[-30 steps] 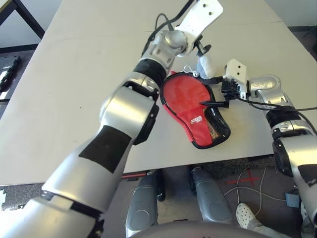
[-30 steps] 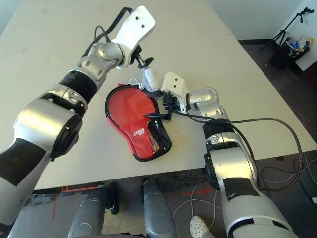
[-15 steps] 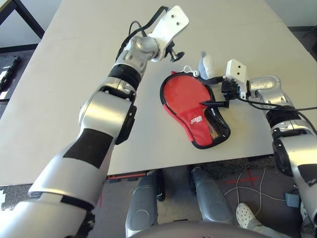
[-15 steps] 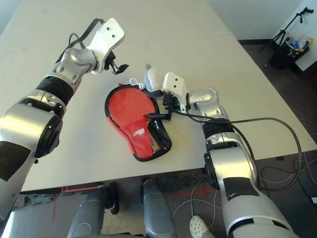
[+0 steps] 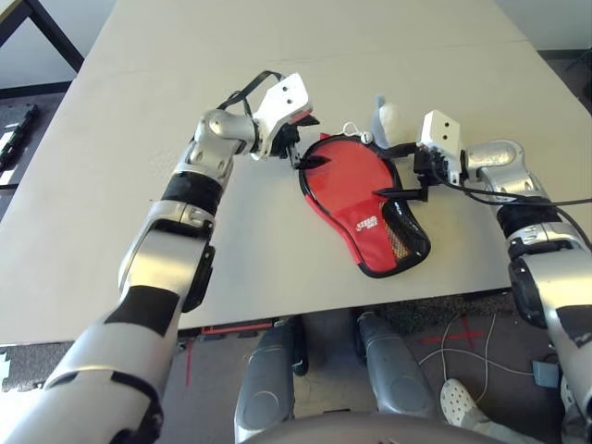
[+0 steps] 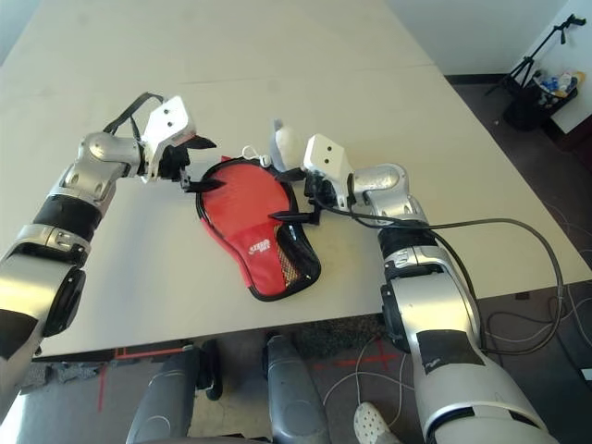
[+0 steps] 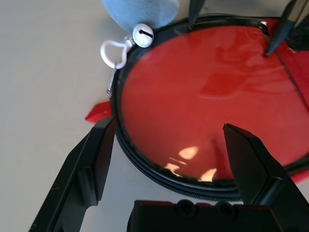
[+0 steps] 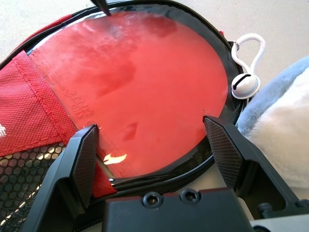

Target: Store the ping-pong paddle in its case and zip it.

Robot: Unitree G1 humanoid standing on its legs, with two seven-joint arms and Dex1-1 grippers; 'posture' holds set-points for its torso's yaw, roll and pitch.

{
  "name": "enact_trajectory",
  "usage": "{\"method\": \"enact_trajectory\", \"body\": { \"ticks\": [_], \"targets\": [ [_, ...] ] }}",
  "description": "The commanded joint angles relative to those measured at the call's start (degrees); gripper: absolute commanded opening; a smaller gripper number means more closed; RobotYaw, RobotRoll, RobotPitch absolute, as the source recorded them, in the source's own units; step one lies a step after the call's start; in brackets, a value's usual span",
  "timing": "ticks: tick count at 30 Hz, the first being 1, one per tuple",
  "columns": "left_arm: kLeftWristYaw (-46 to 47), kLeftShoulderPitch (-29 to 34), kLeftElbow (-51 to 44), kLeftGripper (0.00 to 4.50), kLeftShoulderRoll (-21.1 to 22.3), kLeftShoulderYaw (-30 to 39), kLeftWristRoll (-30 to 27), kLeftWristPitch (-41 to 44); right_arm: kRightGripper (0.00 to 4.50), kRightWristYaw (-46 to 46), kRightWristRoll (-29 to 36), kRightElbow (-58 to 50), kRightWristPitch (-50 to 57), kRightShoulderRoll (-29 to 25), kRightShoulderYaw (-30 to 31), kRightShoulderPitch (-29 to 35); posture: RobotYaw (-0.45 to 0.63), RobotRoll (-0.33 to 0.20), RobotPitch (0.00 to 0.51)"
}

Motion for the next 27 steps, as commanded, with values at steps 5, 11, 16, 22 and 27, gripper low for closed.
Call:
{"method": "enact_trajectory", "body": {
  "ticks": [5, 11, 16, 22, 27],
  "targets": [
    [-0.8, 6.7, -7.9, 4.47, -0.1, -1.9, -0.8, 5.3, 4.5, 0.4, -4.3, 3.0, 0.6, 0.5, 4.0, 2.4, -0.1, 0.0, 0.26],
    [-0.1, 8.8, -10.0, 4.47, -0.9, -3.1, -0.9, 8.3, 4.5, 0.5, -4.4, 3.2, 0.6, 0.2, 4.1, 2.1, -0.1, 0.0, 0.259],
    [0.3, 9.1, -9.6, 4.47, -0.8, -4.8, -0.4, 12.1, 4.5, 0.5, -4.2, 3.2, 0.7, 0.0, 4.3, 2.0, -0.11, 0.0, 0.256],
    [-0.3, 8.8, -9.7, 4.47, -0.1, -7.6, 0.8, 22.2, 4.5, 0.9, -3.8, 2.8, 1.0, -0.7, 4.3, 1.7, -0.11, 0.0, 0.251],
    [-1.1, 8.9, -10.3, 4.47, 0.1, -8.7, 0.4, 24.9, 4.5, 2.3, -2.4, 1.8, 1.9, -1.4, 3.3, 0.8, -0.12, 0.0, 0.244]
  ]
}}
